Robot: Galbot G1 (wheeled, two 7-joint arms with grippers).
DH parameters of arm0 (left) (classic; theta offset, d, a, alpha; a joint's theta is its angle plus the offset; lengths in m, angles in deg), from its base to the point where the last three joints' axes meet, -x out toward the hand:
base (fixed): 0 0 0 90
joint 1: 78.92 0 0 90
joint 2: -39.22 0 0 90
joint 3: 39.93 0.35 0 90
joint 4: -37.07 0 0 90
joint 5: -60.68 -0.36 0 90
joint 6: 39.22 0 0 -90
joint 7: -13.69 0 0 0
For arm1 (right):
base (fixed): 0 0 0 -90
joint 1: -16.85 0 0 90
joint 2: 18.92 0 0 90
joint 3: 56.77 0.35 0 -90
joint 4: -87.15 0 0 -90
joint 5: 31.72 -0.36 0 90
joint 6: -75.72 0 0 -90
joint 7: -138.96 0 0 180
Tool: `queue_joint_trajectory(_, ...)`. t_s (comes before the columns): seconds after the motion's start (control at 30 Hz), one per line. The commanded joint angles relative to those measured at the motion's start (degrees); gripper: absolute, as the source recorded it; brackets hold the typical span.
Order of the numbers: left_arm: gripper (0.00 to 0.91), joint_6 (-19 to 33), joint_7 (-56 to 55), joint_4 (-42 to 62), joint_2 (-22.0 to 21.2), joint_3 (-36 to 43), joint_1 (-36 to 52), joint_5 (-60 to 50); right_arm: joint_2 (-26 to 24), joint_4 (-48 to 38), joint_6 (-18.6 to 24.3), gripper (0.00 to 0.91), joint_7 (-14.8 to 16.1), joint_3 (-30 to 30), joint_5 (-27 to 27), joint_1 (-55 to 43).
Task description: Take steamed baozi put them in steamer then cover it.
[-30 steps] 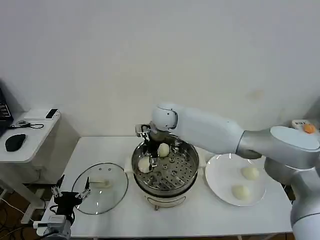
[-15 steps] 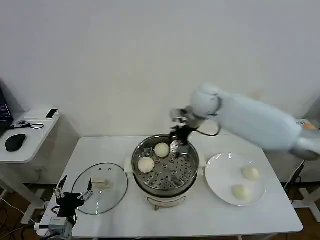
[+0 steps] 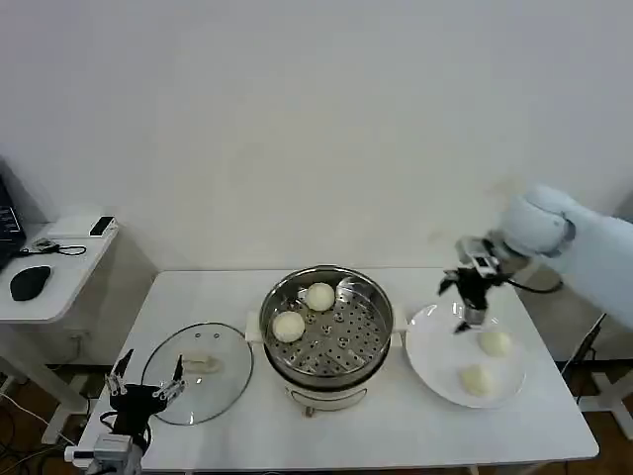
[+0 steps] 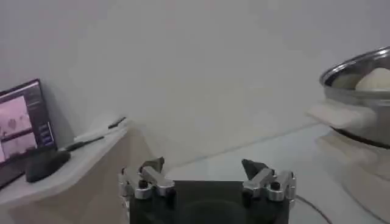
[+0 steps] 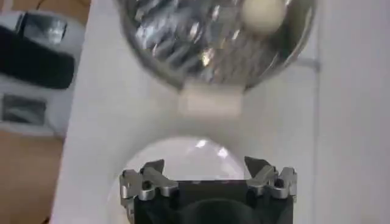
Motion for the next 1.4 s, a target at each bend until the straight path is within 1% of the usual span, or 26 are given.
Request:
queue_joint_trajectory(0.03,0.907,0.01,0.05,-0.94,0.15,-0.05,-0.71,0.01,-7.01,2.43,1.40,0.907,1.08,5.47,8.22,13.94)
queue_joint_trajectory(0.1,0.907,-0.02,0.08,-1.02,0.17,-0.11,-0.72,0.03,-6.79,2.18,1.53,0.907,0.61,6.25,9.36,15.94)
queue_joint_trajectory(0.2,0.907,-0.04,0.15,-0.97,0.24,-0.17,-0.74,0.00,-5.77,0.84,1.95,0.907,-0.07,9.53,10.77,19.70)
queue_joint_trajectory(0.27,0.907,-0.04,0.17,-0.67,0.19,-0.16,-0.63,-0.05,-5.23,-0.29,2.16,0.907,-1.06,11.47,11.34,21.31)
queue_joint_trajectory(0.3,0.907,-0.03,0.17,-0.50,0.16,-0.14,-0.56,-0.12,-4.53,-0.93,2.19,0.907,-2.01,11.55,11.49,21.77)
queue_joint_trajectory(0.33,0.907,-0.01,0.19,-0.21,0.08,-0.10,-0.40,-0.25,-3.98,-1.91,1.88,0.907,-4.78,11.12,10.89,22.03)
queue_joint_trajectory(0.4,0.907,-0.11,0.20,-0.05,-0.04,-0.03,-0.23,-0.34,-2.94,-3.39,1.89,0.907,-5.32,11.17,11.60,22.37)
queue_joint_trajectory(0.43,0.907,-0.16,0.30,-0.10,-0.06,0.00,-0.17,-0.45,-2.23,-4.10,1.63,0.907,-6.24,11.25,11.57,22.66)
queue_joint_trajectory(0.5,0.907,-0.17,0.42,-0.15,-0.05,0.00,-0.15,-0.59,-1.49,-5.19,1.57,0.907,-7.03,11.61,11.52,23.12)
queue_joint_trajectory(0.67,0.907,-0.17,0.48,0.34,0.02,-0.23,-0.04,-0.72,0.45,-7.29,1.45,0.907,-7.43,12.74,11.45,23.64)
queue_joint_trajectory(0.93,0.907,-0.43,0.81,0.75,0.13,-0.43,0.48,-0.75,1.34,-7.50,0.38,0.907,-5.02,10.97,11.40,22.86)
queue_joint_trajectory(1.1,0.907,-0.65,1.07,0.93,0.22,-0.71,0.69,-0.73,2.08,-8.76,0.62,0.907,-5.86,11.26,11.50,23.61)
queue_joint_trajectory(1.27,0.907,-0.68,1.09,1.40,0.17,-0.82,1.03,-0.76,3.86,-10.58,0.80,0.907,-7.06,11.29,11.60,23.79)
queue_joint_trajectory(1.4,0.907,-0.68,1.07,1.65,0.03,-0.77,0.99,-0.85,4.96,-11.71,0.79,0.907,-7.08,11.21,11.60,23.79)
